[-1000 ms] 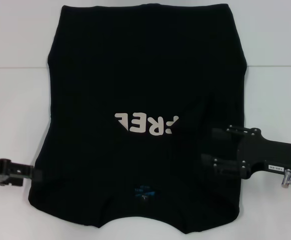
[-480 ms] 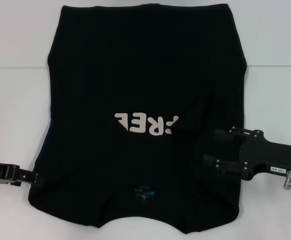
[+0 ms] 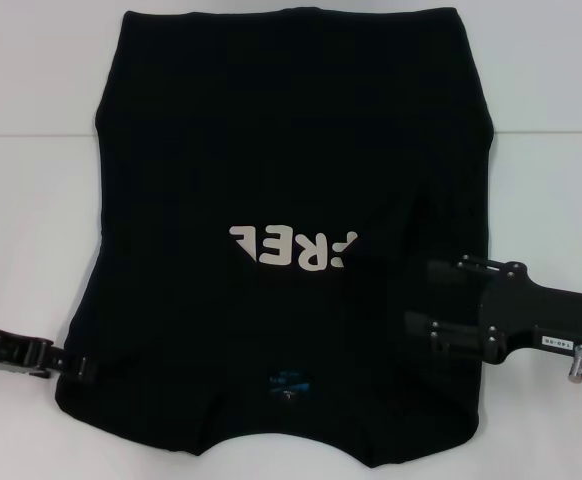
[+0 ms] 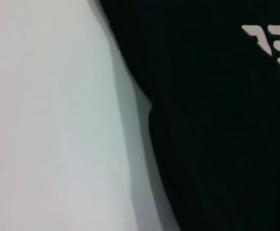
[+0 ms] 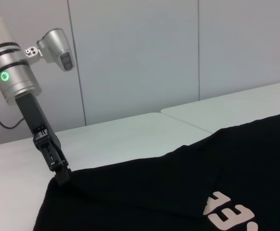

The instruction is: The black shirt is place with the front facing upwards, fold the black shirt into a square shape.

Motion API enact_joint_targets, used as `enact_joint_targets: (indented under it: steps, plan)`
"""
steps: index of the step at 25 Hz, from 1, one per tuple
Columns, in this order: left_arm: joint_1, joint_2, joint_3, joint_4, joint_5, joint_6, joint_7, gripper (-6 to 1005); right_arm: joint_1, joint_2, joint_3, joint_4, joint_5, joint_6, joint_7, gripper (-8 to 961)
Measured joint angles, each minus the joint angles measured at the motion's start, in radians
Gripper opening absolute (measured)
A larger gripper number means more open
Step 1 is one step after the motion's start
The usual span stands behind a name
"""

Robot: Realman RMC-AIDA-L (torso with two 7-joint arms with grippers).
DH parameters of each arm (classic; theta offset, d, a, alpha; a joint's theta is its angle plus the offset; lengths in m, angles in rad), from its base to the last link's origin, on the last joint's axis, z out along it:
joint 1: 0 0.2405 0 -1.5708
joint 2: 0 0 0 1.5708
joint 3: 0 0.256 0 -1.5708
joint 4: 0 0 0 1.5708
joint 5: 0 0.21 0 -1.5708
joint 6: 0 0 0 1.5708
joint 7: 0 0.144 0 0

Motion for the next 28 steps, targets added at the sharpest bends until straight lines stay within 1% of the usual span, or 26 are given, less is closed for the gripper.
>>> enact_joint_targets:
  steps: [6, 10, 16, 19, 24, 28]
  plan:
    - [-0.001, -0.003, 0.004, 0.002, 0.004, -0.003, 0.002, 737, 0.000, 0.004, 0.009, -0.001, 0.000, -0.001, 0.001, 794]
    - [-0.005, -0.004, 0.004, 0.006, 0.004, 0.024, 0.022, 737, 0.000, 0.005, 0.018, -0.003, 0.000, -0.001, 0.008, 795]
    - [-0.009, -0.002, 0.004, -0.006, 0.005, 0.028, 0.030, 627, -0.001, 0.003, 0.032, -0.005, 0.000, -0.002, 0.012, 794]
    - [-0.009, -0.002, 0.005, -0.006, 0.005, 0.029, 0.033, 394, -0.002, 0.003, 0.035, -0.005, -0.003, -0.002, 0.020, 794]
    - [-0.006, -0.003, 0.006, -0.001, 0.005, 0.024, 0.036, 196, -0.002, -0.004, 0.035, -0.005, -0.005, -0.005, 0.059, 795]
    - [-0.001, -0.003, 0.001, 0.000, -0.006, 0.026, 0.053, 93, -0.002, -0.014, 0.035, -0.013, -0.005, -0.007, 0.128, 795]
